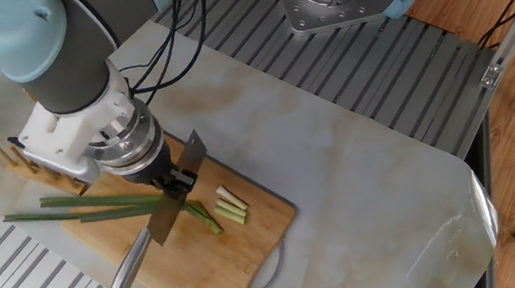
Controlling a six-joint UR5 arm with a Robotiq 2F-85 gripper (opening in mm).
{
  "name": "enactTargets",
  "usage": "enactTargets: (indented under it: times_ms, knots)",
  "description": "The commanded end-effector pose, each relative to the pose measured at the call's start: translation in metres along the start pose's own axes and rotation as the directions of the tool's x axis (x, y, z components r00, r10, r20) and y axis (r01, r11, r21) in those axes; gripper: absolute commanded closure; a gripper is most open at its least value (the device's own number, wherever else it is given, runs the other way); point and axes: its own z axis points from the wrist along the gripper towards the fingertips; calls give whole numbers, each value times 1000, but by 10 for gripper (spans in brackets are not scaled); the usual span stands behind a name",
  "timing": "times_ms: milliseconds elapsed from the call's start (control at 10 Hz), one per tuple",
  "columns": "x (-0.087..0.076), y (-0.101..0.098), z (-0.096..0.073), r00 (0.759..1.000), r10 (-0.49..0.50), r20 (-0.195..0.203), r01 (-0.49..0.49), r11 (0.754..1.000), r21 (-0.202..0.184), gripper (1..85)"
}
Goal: Chop the green garlic
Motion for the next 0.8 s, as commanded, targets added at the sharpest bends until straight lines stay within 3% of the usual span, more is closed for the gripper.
enactTargets:
  times_ms: [0,500,700]
  knots:
    - [-4,4,0,999,29,34,-28,999,-20,843]
    - [-7,7,7,996,45,74,-43,999,-26,843]
    - [-9,5,7,995,45,85,-44,999,-8,843]
